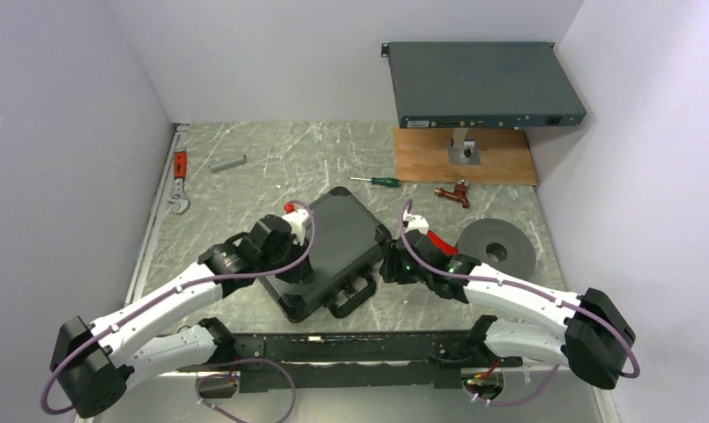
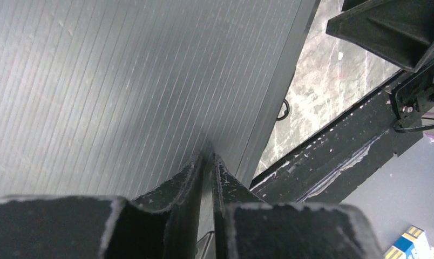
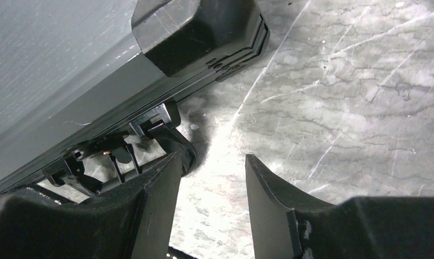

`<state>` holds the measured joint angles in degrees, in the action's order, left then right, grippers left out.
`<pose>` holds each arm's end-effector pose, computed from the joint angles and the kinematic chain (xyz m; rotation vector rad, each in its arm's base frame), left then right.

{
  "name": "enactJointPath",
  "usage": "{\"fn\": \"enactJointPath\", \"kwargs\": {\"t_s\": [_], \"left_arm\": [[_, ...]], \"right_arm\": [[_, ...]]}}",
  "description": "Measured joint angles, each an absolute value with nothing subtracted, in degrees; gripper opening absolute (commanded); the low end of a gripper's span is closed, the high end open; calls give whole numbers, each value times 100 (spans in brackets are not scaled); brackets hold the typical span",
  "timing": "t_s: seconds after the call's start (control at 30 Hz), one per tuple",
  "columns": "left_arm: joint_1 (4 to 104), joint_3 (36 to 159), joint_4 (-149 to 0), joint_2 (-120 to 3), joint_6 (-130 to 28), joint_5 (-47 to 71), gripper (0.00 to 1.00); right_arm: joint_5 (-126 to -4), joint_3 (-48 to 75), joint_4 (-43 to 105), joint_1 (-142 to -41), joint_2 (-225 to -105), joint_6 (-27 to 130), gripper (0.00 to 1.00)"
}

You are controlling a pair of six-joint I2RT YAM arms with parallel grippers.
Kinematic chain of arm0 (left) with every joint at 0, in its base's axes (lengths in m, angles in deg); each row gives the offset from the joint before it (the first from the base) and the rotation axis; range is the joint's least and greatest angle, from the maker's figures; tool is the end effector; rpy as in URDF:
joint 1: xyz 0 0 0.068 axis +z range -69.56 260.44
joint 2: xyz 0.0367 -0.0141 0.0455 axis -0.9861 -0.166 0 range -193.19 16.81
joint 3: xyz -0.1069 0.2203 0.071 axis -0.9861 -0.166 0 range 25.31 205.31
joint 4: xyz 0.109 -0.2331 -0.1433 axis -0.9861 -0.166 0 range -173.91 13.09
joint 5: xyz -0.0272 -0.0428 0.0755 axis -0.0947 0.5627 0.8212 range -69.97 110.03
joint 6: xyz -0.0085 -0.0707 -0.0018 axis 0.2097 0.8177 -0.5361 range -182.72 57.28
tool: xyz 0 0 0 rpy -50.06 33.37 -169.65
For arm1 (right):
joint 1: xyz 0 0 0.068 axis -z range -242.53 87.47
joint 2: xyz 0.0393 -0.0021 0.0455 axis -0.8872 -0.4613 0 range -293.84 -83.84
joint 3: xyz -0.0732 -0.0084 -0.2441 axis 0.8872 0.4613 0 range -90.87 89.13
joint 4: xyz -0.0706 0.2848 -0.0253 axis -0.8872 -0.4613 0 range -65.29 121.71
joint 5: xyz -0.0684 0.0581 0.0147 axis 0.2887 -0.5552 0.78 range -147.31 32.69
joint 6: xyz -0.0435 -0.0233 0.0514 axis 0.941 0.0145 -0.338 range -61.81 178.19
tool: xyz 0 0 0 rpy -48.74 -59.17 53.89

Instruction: Pack up texas hold em set

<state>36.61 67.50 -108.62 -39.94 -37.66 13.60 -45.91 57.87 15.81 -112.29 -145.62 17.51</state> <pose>0.1851 -0.1870 0.2109 0.4611 2.4454 -0.6801 0.1809 0.1958 0.1441 -0.0954 2.4218 0.5170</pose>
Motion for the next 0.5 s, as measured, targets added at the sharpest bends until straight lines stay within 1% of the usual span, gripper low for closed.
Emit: {"fn": "enactJointPath", "kwargs": {"t_s": [0.2,0.33,0.5], "left_arm": [[3510,6051,-10350,-3461,-3172,1355,10],[3307,5823,-10053,-3323,-2763,1397,8],[3187,5775,-9985,-3290,-2468,1541,6]], "right_arm": [[-4676,5787,1592,-11229,-14582,1703,49],[-4864,5787,1758,-11239,-14695,1703,48],[-5166,5815,2165,-11329,-14759,1703,42]]}}
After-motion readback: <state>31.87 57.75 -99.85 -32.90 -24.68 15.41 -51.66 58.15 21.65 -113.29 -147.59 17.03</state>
